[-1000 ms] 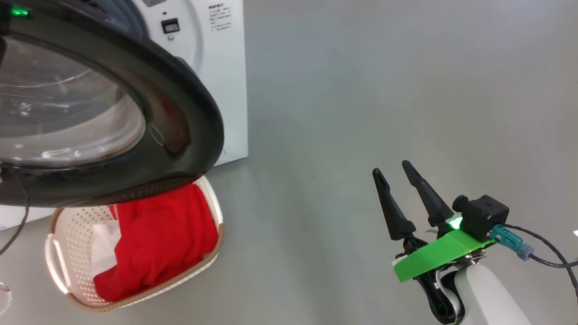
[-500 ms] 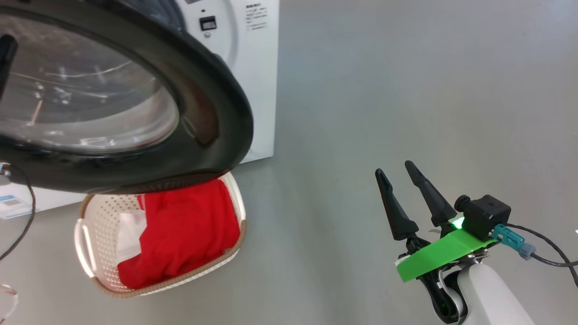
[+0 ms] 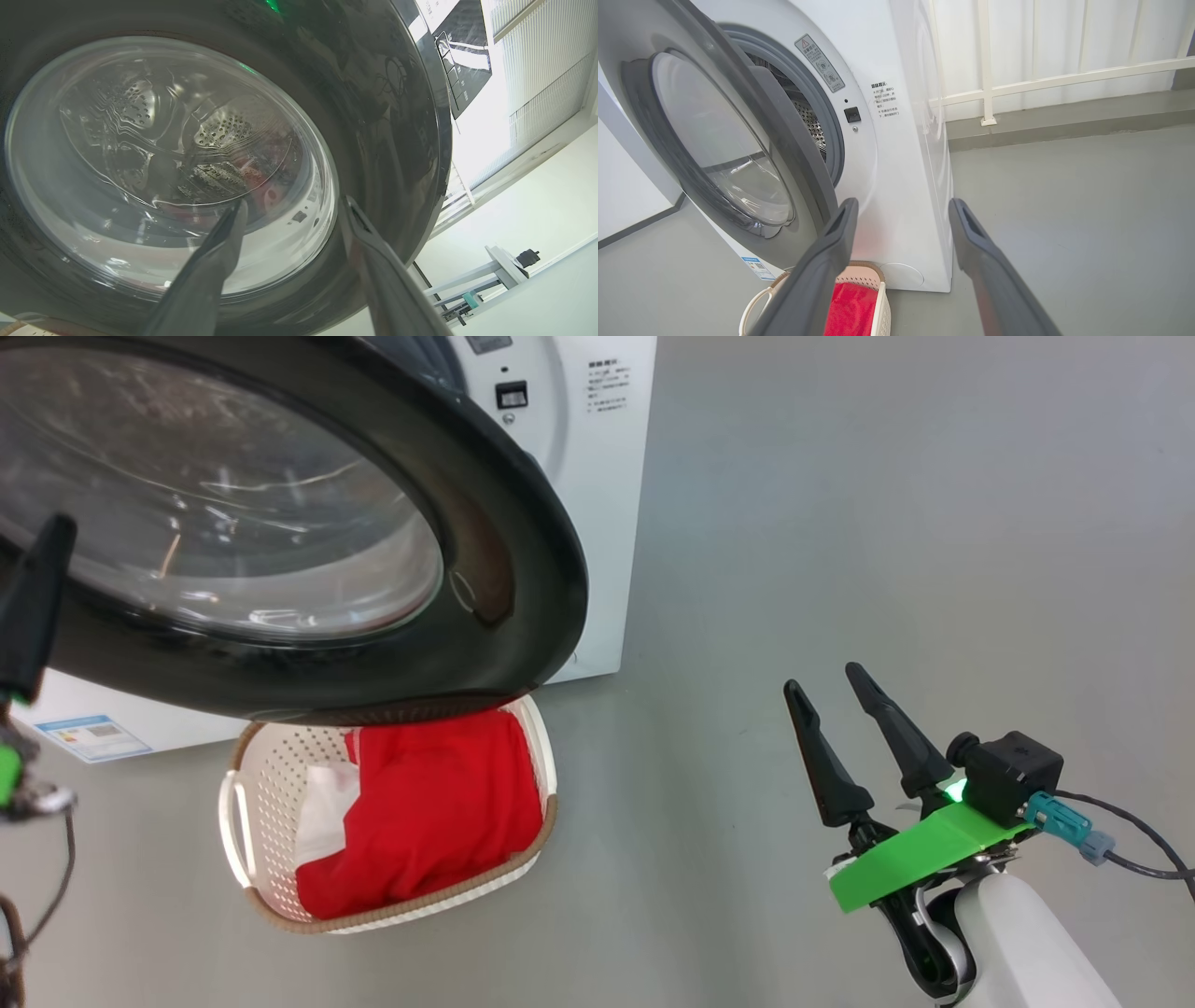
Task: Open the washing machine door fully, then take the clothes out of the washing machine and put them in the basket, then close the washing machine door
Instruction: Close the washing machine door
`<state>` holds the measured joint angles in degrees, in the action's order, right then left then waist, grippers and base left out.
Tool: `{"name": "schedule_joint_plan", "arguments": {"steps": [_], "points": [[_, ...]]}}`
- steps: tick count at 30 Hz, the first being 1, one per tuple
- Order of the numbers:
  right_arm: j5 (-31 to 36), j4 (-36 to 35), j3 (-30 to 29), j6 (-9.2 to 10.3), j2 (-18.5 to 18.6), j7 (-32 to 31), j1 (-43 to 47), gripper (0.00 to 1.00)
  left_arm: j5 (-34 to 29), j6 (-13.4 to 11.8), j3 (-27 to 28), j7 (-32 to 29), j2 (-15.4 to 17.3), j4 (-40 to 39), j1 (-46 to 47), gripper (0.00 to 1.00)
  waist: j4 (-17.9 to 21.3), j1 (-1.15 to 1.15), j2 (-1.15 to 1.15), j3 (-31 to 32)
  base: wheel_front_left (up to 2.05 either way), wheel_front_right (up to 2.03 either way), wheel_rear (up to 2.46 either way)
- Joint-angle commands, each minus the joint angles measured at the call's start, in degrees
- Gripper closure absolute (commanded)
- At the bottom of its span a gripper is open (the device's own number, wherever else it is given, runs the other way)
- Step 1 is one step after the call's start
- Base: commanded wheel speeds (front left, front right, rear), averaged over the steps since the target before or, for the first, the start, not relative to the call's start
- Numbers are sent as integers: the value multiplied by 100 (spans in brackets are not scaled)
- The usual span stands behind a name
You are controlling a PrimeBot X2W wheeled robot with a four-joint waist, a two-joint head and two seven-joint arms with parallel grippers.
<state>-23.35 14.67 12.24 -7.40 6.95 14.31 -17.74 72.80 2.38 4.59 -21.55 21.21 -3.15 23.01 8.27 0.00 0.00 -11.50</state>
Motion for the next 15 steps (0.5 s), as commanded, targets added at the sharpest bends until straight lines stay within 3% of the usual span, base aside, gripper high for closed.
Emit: {"name": "schedule_joint_plan", "arguments": {"steps": [1,15], "points": [[37,-119,126,-9,-7,69,-90,0,-101,84,221,60,231,-181,18,0,-28,0,0,31,0,0,0],[-18,-87,188,-9,62,69,-62,0,-1934,431,-35,1667,317,-274,-1136,0,-97,0,0,143,0,0,0]]}}
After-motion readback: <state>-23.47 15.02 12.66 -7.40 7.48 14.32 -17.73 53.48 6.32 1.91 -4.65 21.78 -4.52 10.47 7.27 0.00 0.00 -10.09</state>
